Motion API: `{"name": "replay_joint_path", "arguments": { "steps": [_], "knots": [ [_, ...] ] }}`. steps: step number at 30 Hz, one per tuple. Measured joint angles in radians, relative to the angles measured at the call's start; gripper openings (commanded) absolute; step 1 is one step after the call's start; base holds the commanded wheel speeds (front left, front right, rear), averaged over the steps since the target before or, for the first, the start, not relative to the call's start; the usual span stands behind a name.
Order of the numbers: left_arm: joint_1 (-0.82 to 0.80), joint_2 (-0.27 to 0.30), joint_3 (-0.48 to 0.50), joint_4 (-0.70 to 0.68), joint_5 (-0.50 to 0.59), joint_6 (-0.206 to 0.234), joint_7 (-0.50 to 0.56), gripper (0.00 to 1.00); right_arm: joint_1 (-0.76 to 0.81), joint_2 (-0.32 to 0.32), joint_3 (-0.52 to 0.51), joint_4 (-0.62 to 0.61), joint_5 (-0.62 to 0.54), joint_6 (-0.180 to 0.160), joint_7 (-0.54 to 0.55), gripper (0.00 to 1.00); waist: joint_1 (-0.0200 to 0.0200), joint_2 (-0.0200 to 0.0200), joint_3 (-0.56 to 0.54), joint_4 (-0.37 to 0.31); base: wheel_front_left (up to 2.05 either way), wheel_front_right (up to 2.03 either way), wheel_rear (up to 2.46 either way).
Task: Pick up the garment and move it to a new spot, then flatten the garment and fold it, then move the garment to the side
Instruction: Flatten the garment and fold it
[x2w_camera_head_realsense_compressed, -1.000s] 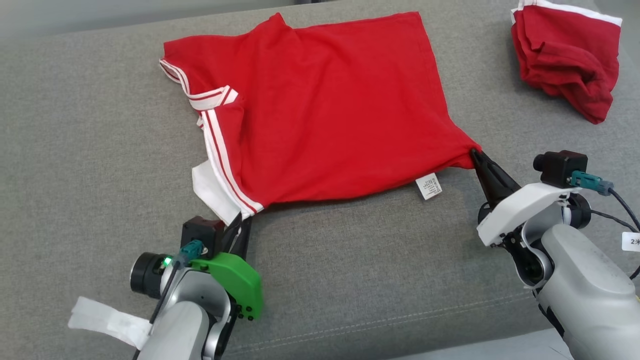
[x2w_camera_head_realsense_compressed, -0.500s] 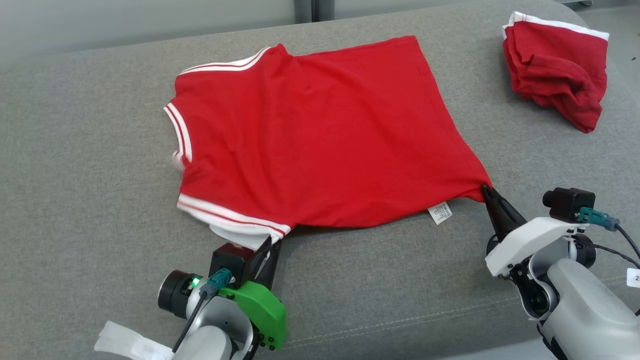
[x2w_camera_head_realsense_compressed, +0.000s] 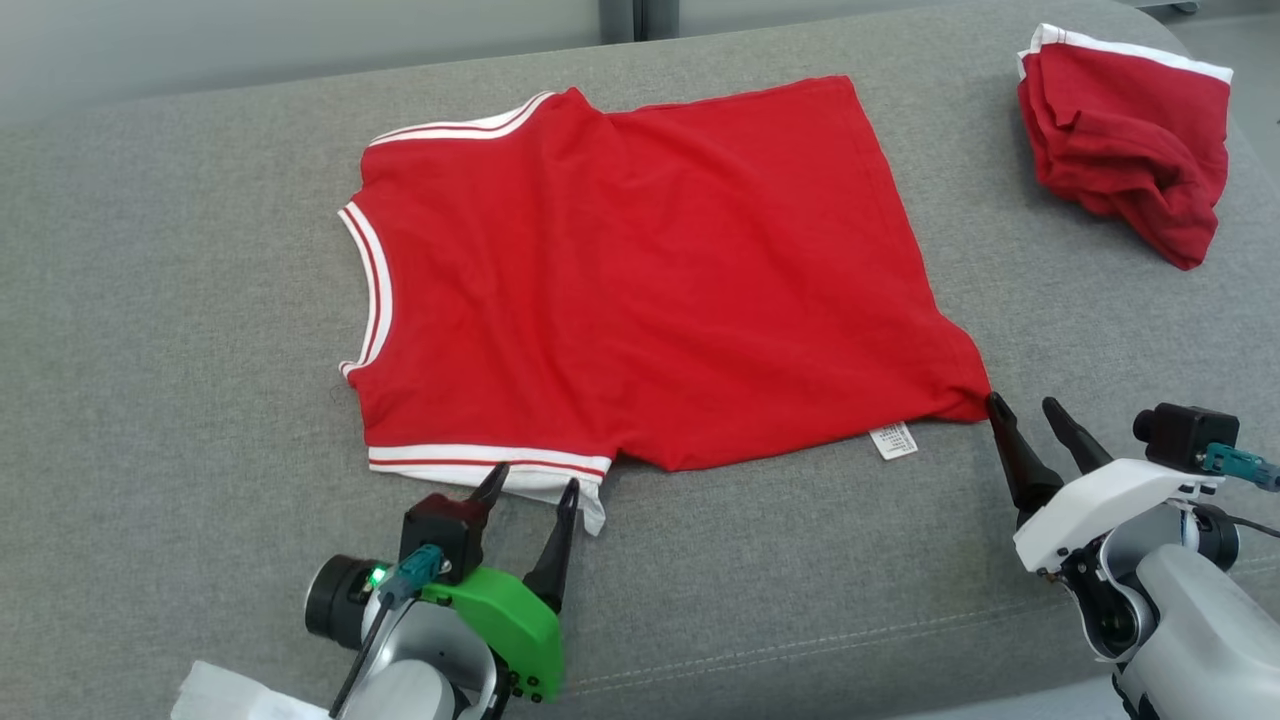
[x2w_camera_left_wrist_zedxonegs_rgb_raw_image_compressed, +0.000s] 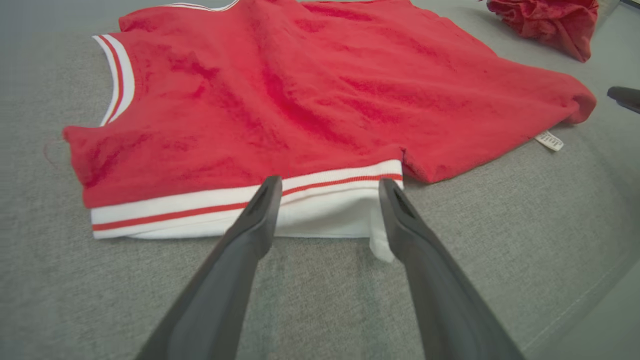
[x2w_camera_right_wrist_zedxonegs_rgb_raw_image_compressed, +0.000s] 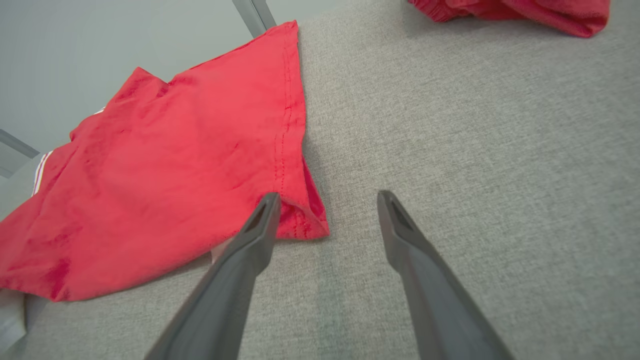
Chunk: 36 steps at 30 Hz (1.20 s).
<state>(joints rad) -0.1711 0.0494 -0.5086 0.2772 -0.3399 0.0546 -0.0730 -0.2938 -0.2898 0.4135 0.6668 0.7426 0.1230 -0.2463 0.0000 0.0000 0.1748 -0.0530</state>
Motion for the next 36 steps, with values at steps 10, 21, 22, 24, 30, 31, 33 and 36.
{"name": "replay_joint_path", "arguments": {
  "steps": [10, 21, 22, 24, 30, 31, 33, 36],
  "knots": [
    [0.075, 0.001, 0.037, 0.034, -0.027, 0.021, 0.003, 1.00, -0.001, -0.011, -0.083, -0.070, 0.006, 0.000, -0.001, 1.00, 0.0000, 0.0000, 0.005, -0.001, 0.00, 0.00, 0.00],
    [0.052, 0.001, 0.090, 0.106, -0.091, 0.026, 0.013, 1.00, -0.003, 0.003, -0.098, -0.118, -0.014, 0.000, -0.001, 1.00, 0.0000, 0.0000, 0.014, -0.031, 0.00, 0.00, 0.00],
    [0.044, 0.001, 0.092, 0.110, -0.100, 0.026, 0.020, 1.00, -0.003, 0.004, -0.099, -0.121, -0.015, 0.000, -0.001, 1.00, 0.0000, 0.0000, 0.014, -0.035, 0.00, 0.00, 0.00],
    [0.026, 0.001, 0.096, 0.123, -0.113, 0.026, 0.020, 1.00, -0.003, 0.006, -0.101, -0.125, -0.017, 0.000, -0.001, 1.00, 0.0000, 0.0000, 0.016, -0.044, 0.00, 0.00, 0.00],
    [-0.024, -0.002, 0.112, 0.163, -0.143, 0.026, 0.038, 1.00, -0.003, 0.007, -0.108, -0.135, -0.022, 0.000, -0.001, 1.00, 0.0000, 0.0000, 0.023, -0.064, 0.00, 0.00, 0.00],
    [-0.031, -0.002, 0.116, 0.173, -0.148, 0.026, 0.042, 1.00, -0.003, 0.007, -0.108, -0.138, -0.022, 0.000, -0.001, 1.00, 0.0000, 0.0000, 0.024, -0.069, 0.00, 0.00, 0.00],
    [-0.046, -0.002, 0.116, 0.194, -0.147, 0.027, 0.048, 0.90, -0.003, 0.007, -0.108, -0.143, -0.024, 0.000, -0.001, 1.00, 0.0000, 0.0000, 0.027, -0.076, 0.00, 0.00, 0.00],
    [-0.069, -0.002, 0.114, 0.213, -0.147, 0.033, 0.052, 0.38, -0.002, 0.007, -0.115, -0.149, -0.027, 0.000, -0.001, 1.00, 0.0000, 0.0000, 0.032, -0.084, 0.00, 0.00, 0.00]
  ]
}}
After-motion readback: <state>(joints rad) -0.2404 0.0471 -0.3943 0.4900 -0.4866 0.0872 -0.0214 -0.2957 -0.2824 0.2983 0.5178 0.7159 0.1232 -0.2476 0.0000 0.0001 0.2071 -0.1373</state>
